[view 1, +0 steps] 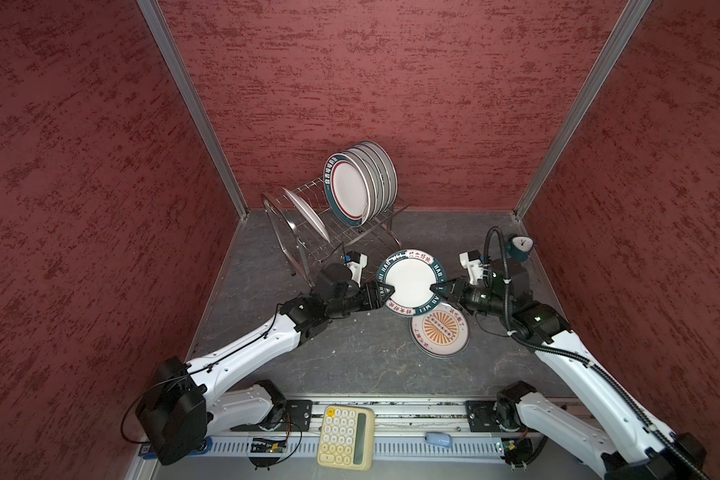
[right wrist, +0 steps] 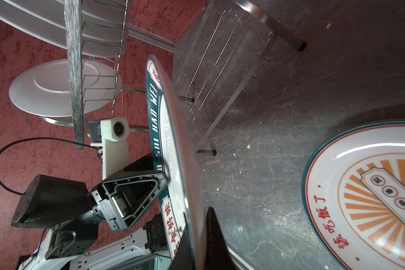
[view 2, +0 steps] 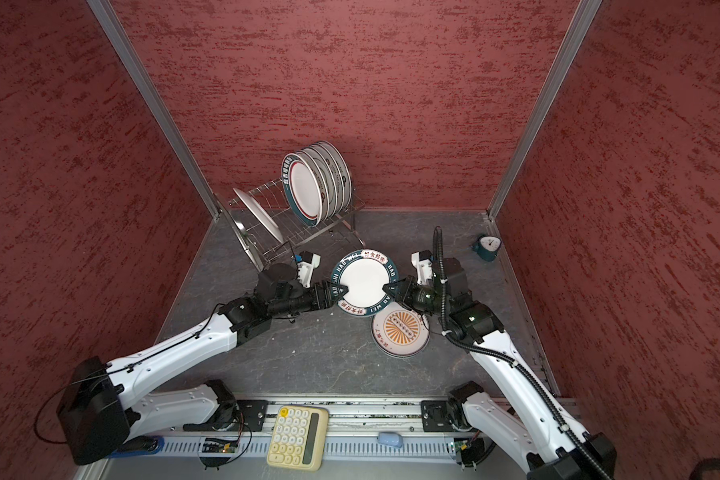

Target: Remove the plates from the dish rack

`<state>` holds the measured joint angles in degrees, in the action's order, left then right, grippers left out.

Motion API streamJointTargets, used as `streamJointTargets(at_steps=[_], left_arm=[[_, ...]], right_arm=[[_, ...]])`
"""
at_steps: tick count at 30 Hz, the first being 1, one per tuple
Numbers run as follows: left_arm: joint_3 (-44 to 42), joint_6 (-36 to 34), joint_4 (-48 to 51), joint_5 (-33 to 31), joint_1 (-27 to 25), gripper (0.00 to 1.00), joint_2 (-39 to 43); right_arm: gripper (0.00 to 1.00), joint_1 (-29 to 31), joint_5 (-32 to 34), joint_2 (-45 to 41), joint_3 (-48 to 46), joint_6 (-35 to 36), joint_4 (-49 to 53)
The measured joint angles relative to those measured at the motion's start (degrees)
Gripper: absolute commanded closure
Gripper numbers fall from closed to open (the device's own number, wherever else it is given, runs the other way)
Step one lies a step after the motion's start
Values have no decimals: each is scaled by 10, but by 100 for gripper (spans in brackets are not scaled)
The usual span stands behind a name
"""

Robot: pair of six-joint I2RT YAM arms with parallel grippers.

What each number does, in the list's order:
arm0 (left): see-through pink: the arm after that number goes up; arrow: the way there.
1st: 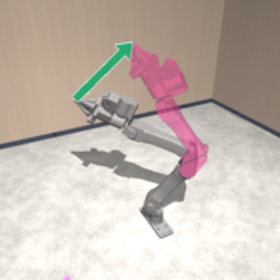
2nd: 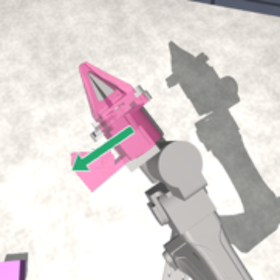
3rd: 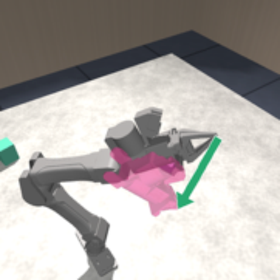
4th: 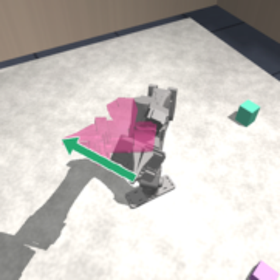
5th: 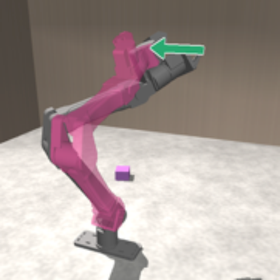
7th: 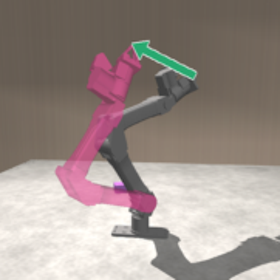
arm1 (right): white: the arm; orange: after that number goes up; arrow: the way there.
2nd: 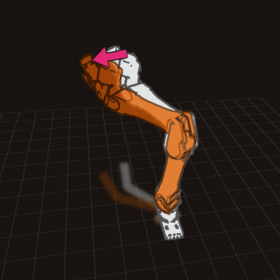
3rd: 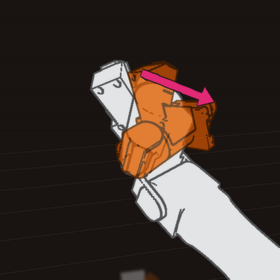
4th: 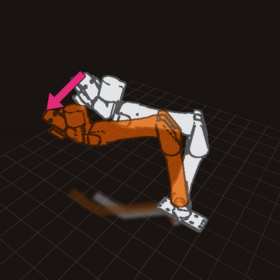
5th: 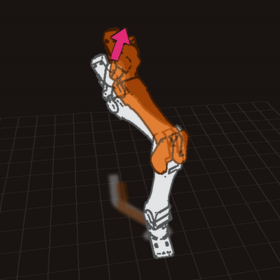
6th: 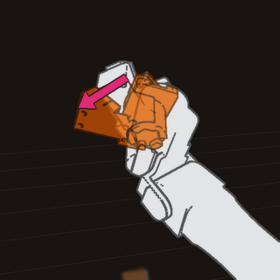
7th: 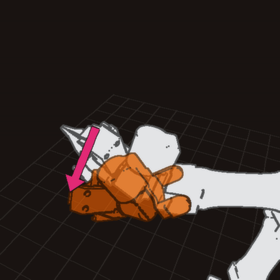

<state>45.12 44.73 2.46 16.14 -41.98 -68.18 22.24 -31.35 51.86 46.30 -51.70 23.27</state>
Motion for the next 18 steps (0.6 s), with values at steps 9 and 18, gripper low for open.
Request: streamJointTargets(at_steps=[9,18], left_arm=[[6,52,-76,28,6,96,-21],[10,57,-92,31,-6,100,-45]], right_arm=[[82,-24,-25,-3,-30,-13,-20],[46,-37,-26,-4,-40,13,3]])
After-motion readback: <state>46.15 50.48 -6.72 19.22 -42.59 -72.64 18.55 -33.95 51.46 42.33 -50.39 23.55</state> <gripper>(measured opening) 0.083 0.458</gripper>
